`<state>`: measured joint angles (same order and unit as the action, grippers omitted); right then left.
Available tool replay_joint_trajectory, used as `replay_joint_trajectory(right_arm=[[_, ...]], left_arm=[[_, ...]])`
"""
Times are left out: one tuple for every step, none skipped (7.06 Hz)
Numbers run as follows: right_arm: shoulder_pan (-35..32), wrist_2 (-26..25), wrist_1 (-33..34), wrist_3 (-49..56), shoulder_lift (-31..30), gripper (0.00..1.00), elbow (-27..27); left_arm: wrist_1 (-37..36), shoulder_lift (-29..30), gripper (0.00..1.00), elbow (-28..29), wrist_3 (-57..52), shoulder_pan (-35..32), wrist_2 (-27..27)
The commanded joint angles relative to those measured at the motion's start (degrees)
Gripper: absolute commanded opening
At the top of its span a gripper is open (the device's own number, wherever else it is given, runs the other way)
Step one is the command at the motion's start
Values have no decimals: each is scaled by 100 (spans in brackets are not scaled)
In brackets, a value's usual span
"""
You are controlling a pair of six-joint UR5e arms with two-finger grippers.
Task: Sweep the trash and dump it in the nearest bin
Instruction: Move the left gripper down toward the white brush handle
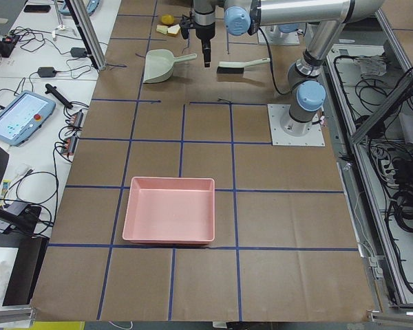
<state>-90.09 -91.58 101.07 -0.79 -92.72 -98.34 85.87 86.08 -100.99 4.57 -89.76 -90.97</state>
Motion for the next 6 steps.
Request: replay_joint_trajectory(right_arm=[[0,0,0,0,0,100,-1],[0,9,0,-9,0,100,-1],[0,0,0,0,0,100,-1],[0,0,0,0,0,100,-1],[0,0,0,0,9,100,-1],[0,0,0,0,9,100,-1]], left_arm=[[0,32,99,-9,0,2,-9],[0,49,99,-9,0,2,-9],[0,58,99,-9,17,2,0],[0,111,99,-9,18,-7,-9],[0,111,99,-18,0,2,-9],[0,120,99,-18,17,2,0]])
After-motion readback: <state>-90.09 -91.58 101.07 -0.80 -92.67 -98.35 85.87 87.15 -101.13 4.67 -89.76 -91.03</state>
